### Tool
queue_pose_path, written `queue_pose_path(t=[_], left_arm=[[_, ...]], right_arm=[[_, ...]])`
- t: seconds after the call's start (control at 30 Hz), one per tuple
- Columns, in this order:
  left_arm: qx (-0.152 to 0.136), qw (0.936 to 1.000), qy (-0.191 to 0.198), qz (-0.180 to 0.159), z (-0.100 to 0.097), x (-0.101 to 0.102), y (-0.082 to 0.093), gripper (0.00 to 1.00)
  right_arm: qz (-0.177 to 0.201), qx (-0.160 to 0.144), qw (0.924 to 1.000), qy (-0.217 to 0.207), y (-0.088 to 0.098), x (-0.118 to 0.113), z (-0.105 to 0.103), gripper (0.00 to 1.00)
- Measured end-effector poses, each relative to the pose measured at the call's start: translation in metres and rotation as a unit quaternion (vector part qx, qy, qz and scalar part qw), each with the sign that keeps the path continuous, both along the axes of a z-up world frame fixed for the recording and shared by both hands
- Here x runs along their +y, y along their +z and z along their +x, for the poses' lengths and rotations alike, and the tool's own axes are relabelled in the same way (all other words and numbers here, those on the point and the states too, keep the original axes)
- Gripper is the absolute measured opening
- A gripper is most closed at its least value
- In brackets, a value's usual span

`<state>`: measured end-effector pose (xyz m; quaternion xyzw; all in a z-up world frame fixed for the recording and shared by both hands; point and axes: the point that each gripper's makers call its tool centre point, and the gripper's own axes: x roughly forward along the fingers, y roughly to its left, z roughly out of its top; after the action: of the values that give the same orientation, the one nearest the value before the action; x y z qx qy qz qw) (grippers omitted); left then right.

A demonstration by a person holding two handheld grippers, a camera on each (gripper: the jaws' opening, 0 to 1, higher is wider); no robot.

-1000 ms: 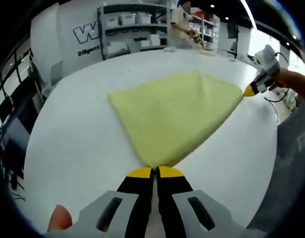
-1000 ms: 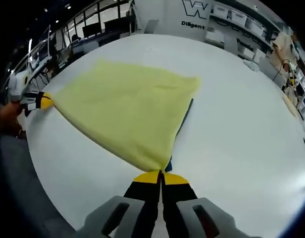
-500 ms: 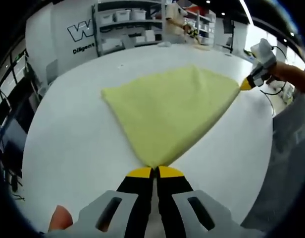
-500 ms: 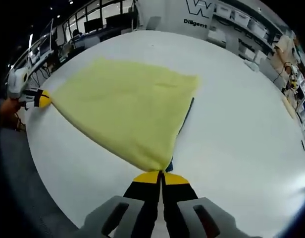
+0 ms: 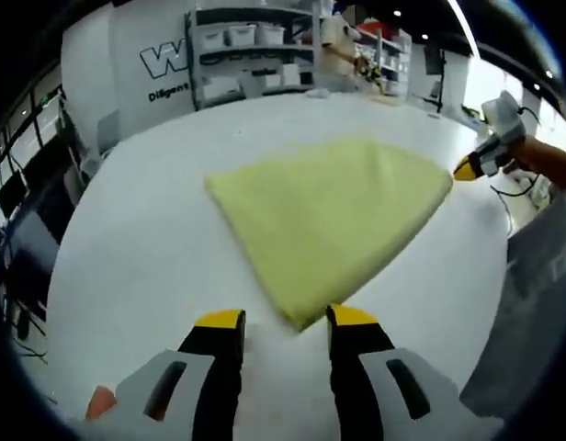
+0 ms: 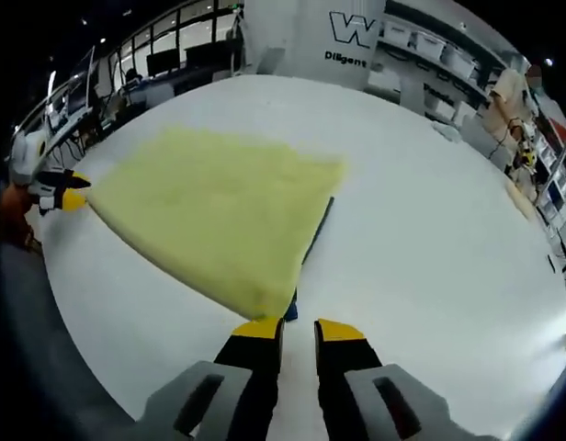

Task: Fold the garment on the visible template until the final outline fits inside the template.

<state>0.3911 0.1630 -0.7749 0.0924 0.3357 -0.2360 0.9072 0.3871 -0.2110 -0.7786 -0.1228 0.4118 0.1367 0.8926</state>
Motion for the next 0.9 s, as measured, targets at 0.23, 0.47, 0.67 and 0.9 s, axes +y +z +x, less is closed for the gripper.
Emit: queue_pose_path(t=[0.23,0.47,0.67,0.9], left_arm=[[-0.008,0.9991,0.013,-0.040,0.001,-0.008,0.012,0.66],[-0.013,0.9976,0.014,-0.067,-0.003,-0.022,0.019,0.82],[-0.031,0.9954,0.015,-0.089,-0.007,-0.033,0.043,0.81],[-0.085,0.9901,0.005,-0.111,-0.031,-0.049,0.086,0.80]], right_arm=[[0.013,-0.050,0.9986,0.006,0.020,0.015,0.009,0.48],[0.043,-0.052,0.9977,0.002,0.025,0.027,0.004,0.69],[0.042,-0.072,0.9963,0.021,0.045,0.046,-0.002,0.68],[0.045,-0.114,0.9915,0.044,0.079,0.070,-0.020,0.66]])
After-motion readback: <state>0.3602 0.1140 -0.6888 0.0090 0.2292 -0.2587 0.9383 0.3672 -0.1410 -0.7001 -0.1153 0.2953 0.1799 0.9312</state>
